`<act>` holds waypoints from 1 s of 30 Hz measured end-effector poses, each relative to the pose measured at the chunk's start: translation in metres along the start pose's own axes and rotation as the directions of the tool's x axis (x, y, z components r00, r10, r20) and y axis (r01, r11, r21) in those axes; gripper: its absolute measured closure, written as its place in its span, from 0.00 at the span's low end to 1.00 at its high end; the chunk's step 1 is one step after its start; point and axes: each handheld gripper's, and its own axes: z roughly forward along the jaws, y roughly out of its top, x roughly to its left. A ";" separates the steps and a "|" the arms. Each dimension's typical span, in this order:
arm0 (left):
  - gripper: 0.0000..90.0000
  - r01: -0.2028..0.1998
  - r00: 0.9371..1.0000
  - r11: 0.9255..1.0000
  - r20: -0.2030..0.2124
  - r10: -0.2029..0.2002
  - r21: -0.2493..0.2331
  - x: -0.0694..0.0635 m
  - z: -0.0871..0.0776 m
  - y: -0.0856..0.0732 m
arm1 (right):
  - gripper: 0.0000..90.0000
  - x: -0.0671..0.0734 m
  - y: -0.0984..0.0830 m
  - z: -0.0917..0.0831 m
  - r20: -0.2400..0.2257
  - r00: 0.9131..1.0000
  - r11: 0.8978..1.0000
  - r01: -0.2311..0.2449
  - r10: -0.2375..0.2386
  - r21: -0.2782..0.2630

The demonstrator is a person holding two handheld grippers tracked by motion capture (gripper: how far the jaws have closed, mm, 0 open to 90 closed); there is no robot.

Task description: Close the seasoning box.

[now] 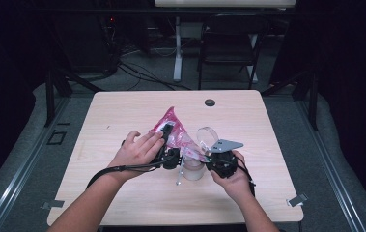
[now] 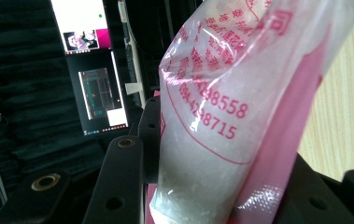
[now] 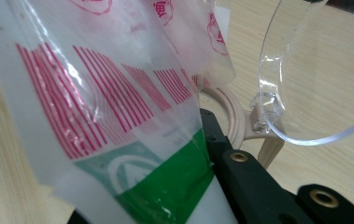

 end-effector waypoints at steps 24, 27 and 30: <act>0.72 -0.023 1.000 1.000 0.006 0.023 0.004 -0.001 0.001 -0.001 | 1.00 0.001 0.000 0.001 0.005 1.000 1.000 0.008 -0.008 0.008; 0.72 -0.023 1.000 1.000 0.003 0.023 0.004 -0.001 0.001 -0.001 | 1.00 0.001 0.000 0.001 0.005 1.000 1.000 0.007 -0.007 0.008; 0.72 -0.021 1.000 1.000 0.004 0.021 0.005 -0.002 0.001 -0.001 | 1.00 0.001 0.000 0.001 0.006 1.000 1.000 0.007 -0.007 0.008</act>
